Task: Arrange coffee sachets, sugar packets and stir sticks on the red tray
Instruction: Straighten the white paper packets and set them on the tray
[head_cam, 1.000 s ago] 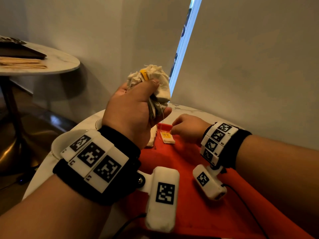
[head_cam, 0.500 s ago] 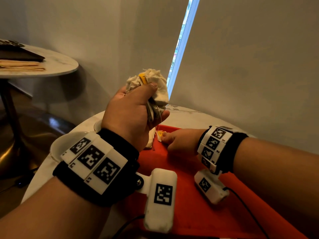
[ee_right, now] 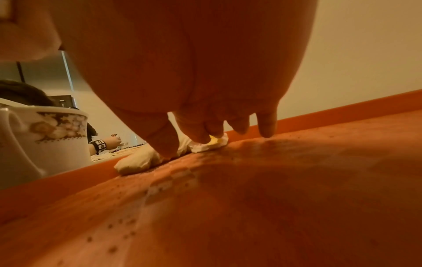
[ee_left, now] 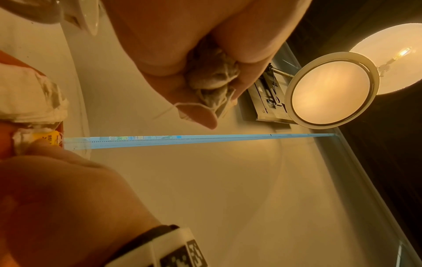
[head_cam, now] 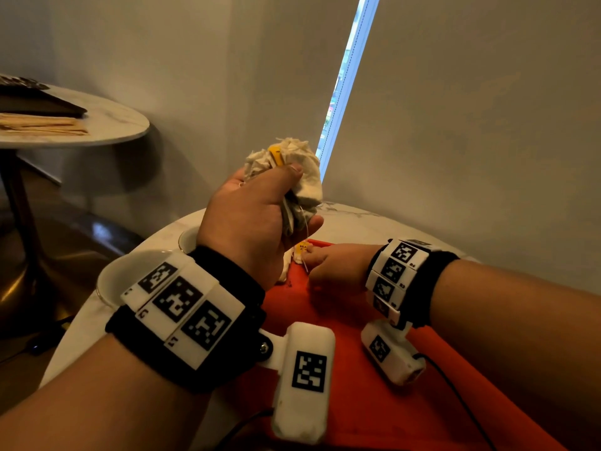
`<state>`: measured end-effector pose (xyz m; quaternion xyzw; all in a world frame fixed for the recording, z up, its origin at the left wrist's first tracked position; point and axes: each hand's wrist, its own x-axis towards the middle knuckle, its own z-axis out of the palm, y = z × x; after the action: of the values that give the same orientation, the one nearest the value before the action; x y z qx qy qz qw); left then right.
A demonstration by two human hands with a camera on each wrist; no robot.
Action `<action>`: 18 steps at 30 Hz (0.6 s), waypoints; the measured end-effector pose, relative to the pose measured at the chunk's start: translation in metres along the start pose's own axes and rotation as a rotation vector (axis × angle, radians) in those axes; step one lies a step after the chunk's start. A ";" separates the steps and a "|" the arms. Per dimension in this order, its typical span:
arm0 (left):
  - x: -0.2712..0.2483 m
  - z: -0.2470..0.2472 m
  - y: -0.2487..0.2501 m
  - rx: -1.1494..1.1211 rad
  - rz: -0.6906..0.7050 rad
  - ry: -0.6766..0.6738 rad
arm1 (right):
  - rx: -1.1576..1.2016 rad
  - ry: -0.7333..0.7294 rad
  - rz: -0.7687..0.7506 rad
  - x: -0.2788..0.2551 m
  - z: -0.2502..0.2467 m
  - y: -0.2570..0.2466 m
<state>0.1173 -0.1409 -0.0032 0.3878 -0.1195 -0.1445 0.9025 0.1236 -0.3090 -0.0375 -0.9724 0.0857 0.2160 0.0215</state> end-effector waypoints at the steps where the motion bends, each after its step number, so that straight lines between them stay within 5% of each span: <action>1: 0.000 0.000 -0.001 0.002 0.000 -0.003 | 0.035 0.040 -0.005 -0.001 0.000 0.005; 6: -0.005 0.002 0.000 0.005 -0.043 -0.060 | 0.324 0.315 -0.049 -0.024 -0.011 0.026; 9: -0.009 0.004 -0.001 0.020 -0.073 -0.102 | 0.880 0.527 -0.110 -0.037 -0.023 0.030; 13: -0.010 0.004 -0.004 0.056 -0.074 -0.093 | 1.373 0.511 -0.276 -0.062 -0.038 0.015; 18: -0.013 0.006 -0.006 0.063 -0.079 -0.154 | 1.332 0.415 -0.455 -0.069 -0.037 -0.007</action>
<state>0.1021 -0.1442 -0.0050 0.4081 -0.1775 -0.2058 0.8715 0.0788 -0.2945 0.0248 -0.7678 -0.0027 -0.0801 0.6357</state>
